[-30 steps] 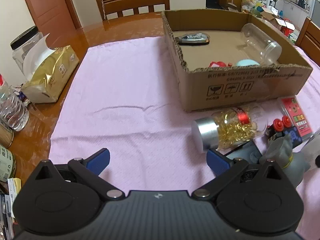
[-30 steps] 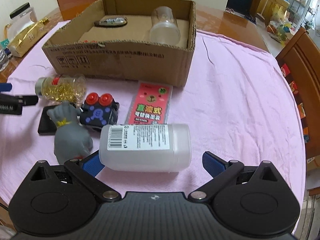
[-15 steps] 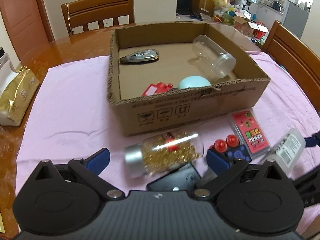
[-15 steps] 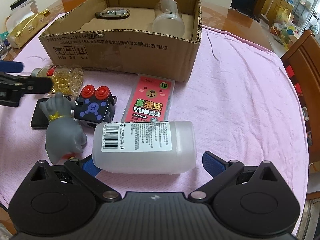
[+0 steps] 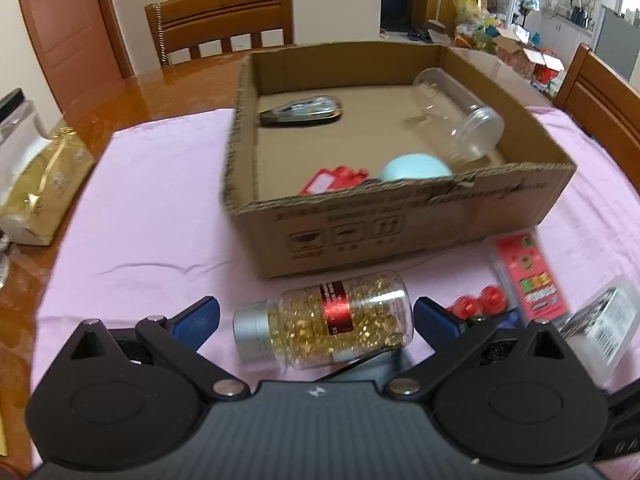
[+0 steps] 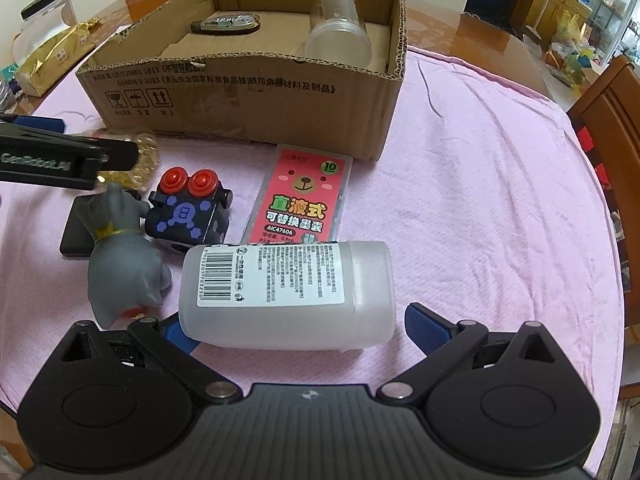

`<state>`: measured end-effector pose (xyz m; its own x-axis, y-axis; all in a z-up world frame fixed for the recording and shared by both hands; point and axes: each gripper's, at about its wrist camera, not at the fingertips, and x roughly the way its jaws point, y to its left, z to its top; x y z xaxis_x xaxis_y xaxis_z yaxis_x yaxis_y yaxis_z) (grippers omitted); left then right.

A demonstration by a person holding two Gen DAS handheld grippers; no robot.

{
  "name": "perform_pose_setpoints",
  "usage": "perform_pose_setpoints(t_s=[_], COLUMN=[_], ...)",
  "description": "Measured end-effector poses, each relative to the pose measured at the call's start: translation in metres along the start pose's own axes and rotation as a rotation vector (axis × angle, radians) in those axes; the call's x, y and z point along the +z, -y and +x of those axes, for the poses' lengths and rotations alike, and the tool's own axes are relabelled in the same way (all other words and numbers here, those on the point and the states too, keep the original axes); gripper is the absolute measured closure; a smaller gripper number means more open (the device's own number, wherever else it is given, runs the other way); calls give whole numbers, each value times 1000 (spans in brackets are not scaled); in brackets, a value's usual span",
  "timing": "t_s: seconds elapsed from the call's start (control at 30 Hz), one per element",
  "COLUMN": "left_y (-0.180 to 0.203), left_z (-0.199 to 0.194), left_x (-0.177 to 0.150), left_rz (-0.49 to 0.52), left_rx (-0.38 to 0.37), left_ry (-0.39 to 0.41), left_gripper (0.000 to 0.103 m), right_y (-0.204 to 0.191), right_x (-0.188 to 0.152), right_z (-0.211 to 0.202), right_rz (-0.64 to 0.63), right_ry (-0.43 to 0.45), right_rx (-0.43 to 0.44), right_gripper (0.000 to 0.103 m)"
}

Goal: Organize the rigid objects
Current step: 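Move both tools back toward the gold-capsule jar and white bottle, then grasp the gold-capsule jar with the left gripper while the right gripper grasps the white bottle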

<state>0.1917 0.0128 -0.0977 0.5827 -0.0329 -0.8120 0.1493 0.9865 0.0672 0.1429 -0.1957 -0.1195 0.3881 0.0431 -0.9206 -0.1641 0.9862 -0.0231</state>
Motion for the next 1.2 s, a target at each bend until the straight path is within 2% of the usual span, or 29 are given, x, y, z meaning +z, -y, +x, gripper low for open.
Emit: perform_pose_setpoints(t_s=[0.13,0.3,0.53,0.83,1.0,1.2], left_y=[-15,-26,-33,-27,-23,-22], left_z=[-4,9,19,21,18,18], left_x=[-9,-21,-19,-14,-12,-10], left_rz=[-14,-61,-113,-85,-50,-20], left_rx=[38,38,12,44,70,72], left_ry=[-24,-84,-74,-58,-32,-19], left_gripper=[1,1,1,1,1,1], right_y=[-1,0,6,6,3,-7], right_x=[-3,-8,-8,-16,-12,-7], right_z=[2,8,13,11,9,-8], right_rz=[-19,-31,-16,-18,8,-27], right_ry=[-5,-19,-22,14,-29,38], right_rx=[-7,-11,21,17,-3,-27], right_gripper=[0,0,0,0,0,0])
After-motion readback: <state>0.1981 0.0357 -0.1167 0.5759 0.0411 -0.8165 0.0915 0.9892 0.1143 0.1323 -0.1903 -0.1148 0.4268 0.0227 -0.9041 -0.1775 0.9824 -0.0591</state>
